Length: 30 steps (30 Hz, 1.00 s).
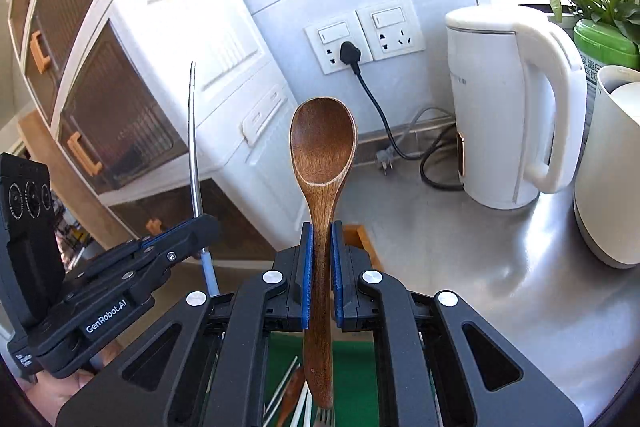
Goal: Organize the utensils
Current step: 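Carry the chopstick into the wooden holder with the left tool while the right tool inserts the spoon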
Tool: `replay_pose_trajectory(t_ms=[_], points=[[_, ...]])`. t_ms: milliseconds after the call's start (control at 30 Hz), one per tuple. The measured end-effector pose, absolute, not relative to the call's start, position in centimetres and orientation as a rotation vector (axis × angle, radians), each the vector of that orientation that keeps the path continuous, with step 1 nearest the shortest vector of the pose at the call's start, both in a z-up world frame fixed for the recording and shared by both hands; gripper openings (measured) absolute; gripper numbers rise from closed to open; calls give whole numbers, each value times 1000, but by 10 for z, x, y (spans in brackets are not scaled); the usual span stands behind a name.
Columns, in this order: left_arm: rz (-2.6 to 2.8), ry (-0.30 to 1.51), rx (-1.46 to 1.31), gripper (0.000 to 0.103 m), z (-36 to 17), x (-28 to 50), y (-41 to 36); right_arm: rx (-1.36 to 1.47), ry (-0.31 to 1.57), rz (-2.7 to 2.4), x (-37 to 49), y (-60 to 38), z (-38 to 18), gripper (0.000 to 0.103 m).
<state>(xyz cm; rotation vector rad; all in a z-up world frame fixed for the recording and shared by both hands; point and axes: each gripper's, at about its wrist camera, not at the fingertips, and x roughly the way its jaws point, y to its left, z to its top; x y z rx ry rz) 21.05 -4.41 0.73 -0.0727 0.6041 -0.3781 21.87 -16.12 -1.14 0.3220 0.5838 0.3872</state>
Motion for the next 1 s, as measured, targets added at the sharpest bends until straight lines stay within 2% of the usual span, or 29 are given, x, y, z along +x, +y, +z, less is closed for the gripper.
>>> replay_pose_trajectory(t_ms=[233, 633, 1000], points=[[-376, 502, -98, 4, 4, 251, -52, 390, 468, 401, 256, -160, -11, 9], [-386, 460, -142, 4, -34, 286, -50, 468, 442, 393, 295, -167, -50, 9], [-410, 504, -104, 5, -59, 280, -44, 296, 457, 385, 269, -155, -62, 9]])
